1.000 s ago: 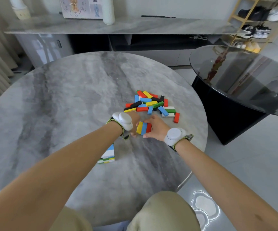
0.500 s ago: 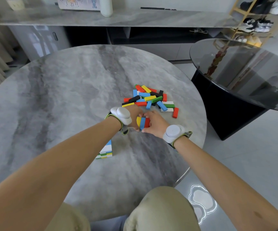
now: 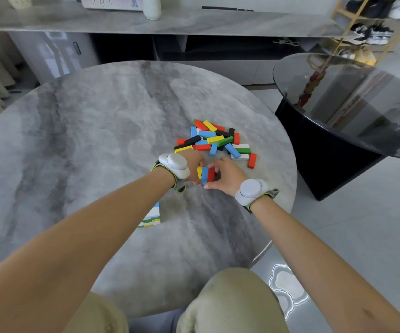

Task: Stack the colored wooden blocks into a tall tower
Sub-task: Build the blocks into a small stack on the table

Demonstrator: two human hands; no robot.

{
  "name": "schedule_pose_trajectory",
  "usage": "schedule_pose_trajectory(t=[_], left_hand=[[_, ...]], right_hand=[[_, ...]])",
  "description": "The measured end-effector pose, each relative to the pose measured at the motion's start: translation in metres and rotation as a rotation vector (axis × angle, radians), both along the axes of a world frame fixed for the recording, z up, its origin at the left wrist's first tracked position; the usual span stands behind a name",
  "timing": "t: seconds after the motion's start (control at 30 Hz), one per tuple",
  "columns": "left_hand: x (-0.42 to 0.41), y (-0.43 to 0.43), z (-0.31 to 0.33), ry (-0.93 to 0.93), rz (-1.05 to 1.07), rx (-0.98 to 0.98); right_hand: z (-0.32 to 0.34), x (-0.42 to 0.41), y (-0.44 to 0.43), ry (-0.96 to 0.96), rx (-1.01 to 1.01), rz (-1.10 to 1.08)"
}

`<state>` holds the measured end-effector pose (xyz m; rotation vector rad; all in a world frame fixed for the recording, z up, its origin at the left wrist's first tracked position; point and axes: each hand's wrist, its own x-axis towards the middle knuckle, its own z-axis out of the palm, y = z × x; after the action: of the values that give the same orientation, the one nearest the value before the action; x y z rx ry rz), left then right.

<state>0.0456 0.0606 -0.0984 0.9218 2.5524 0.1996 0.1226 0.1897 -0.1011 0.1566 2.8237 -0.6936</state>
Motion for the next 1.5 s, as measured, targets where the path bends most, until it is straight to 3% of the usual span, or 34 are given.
schedule_pose_trajectory(t=[0.17, 0.4, 0.83, 1.5], left_hand=[[0.003, -0.004, 0.018, 0.073, -0.021, 0.02], [0.019, -0.056, 0.074, 0.137, 0.106, 0.14], [0.091, -0.154, 0.06, 0.064, 0.368, 0.214], [0.093, -0.152, 0.047, 0.022, 0.369, 0.174]], right_hand=[[0.008, 0.001, -0.003, 0.097, -0.078, -0.005], [0.055, 0.003, -0.042, 0.247, -0.135, 0.083], [0.061, 0.036, -0.122, 0.085, -0.059, 0.296], [0.042, 0.037, -0.117, 0.054, -0.08, 0.325]])
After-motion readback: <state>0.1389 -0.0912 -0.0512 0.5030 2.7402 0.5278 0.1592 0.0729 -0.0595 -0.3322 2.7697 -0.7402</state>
